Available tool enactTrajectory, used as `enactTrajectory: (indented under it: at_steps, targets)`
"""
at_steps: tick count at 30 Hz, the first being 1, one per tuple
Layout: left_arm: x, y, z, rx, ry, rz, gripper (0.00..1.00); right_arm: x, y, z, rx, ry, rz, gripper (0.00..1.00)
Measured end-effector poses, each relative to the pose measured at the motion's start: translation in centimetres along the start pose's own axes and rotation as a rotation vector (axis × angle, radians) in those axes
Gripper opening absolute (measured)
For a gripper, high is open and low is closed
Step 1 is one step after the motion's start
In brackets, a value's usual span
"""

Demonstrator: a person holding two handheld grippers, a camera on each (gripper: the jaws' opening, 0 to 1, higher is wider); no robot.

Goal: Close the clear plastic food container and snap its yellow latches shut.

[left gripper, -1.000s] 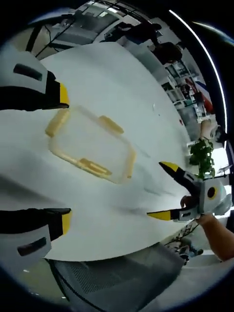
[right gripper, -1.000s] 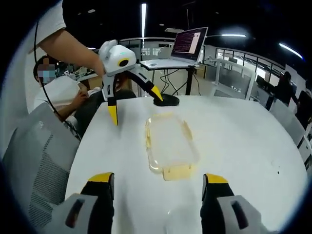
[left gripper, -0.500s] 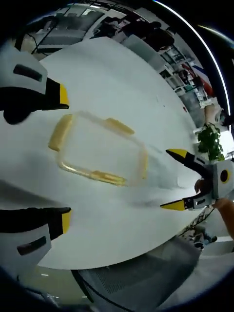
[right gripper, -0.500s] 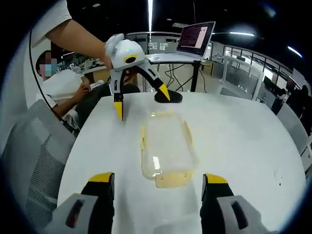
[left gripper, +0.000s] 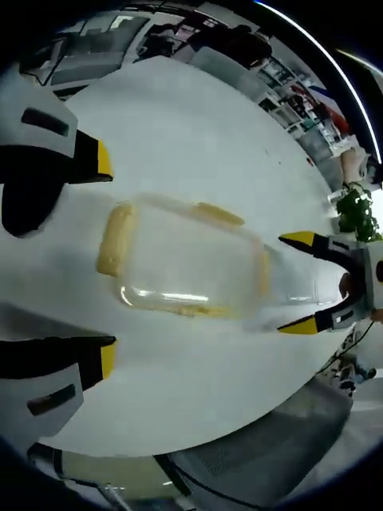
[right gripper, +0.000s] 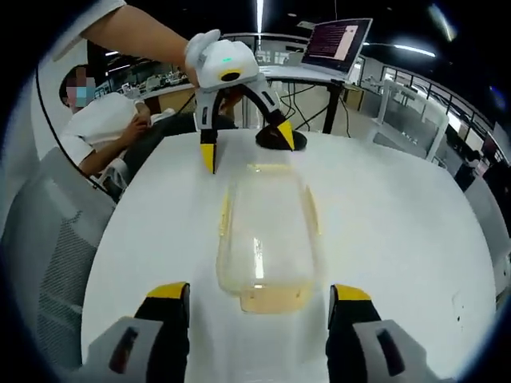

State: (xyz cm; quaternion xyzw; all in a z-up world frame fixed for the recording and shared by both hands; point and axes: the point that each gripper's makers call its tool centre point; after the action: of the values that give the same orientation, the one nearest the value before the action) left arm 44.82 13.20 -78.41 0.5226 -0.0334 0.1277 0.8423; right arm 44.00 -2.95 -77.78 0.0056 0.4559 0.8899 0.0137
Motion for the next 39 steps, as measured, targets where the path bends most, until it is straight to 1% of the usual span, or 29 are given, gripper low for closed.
enactTrajectory:
  at_steps: [5,8,11,13,16,19,21,22,25,27,30,33,37,39]
  targets:
    - [0.8,-0.2,-0.2,0.013,-0.026,-0.009,0.76,0.0,-0.5,-0.2,0.026,0.007,0.007,0.69]
    - [1.1,-0.4,-0.1,0.019,-0.045,-0.009,0.73,-0.2,-0.8,-0.4,0.04,0.001,0.009,0.7]
    - [1.1,-0.6,0.0,0.018,-0.056,-0.032,0.73,-0.2,-1.0,-0.7,0.062,0.002,0.016,0.69]
    - [1.2,-0.7,0.0,0.028,-0.072,-0.047,0.73,-0.3,-1.2,-0.6,0.066,0.003,0.018,0.69]
    - [1.2,-0.8,0.0,0.039,-0.092,-0.071,0.71,-0.8,-1.3,-0.9,0.084,0.005,0.008,0.65]
    - [1.2,-1.0,0.0,0.05,-0.1,-0.097,0.69,-0.9,-1.5,-0.9,0.088,-0.01,0.011,0.66]
    - [1.0,-1.2,0.1,0.052,-0.109,-0.121,0.66,-1.1,-1.7,-1.2,0.103,-0.016,0.004,0.66]
    - [1.0,-1.2,0.3,0.051,-0.111,-0.124,0.65,-1.2,-1.8,-1.1,0.098,-0.024,0.004,0.66]
    - [1.1,-1.4,0.7,0.054,-0.139,-0.133,0.63,-1.2,-2.2,-1.6,0.118,-0.01,0.01,0.66]
    - [0.8,-1.5,0.7,0.059,-0.136,-0.163,0.58,-1.1,-2.2,-1.7,0.128,0.0,0.014,0.64]
    - [1.0,-1.6,0.7,0.06,-0.148,-0.166,0.57,-1.3,-2.3,-1.7,0.129,-0.003,0.013,0.63]
    - [1.2,-1.6,0.8,0.071,-0.18,-0.165,0.53,-1.4,-2.3,-1.7,0.128,-0.003,0.01,0.62]
    - [1.1,-1.7,0.8,0.074,-0.178,-0.177,0.52,-1.6,-2.2,-1.6,0.13,-0.005,0.009,0.59]
    - [0.9,-1.7,0.7,0.077,-0.174,-0.188,0.49,-1.7,-2.3,-1.7,0.133,0.001,0.007,0.59]
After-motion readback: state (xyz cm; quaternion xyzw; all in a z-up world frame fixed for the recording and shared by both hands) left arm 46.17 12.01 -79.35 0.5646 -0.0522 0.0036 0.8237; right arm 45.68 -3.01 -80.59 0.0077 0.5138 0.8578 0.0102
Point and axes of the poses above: the point that each gripper's makers call its tool centre point, and the gripper's own axes: y roughly backward along the fingers, x roughly to its left, z roughly out of its top, and after that the axes turned 3 degrees about x, right-handed
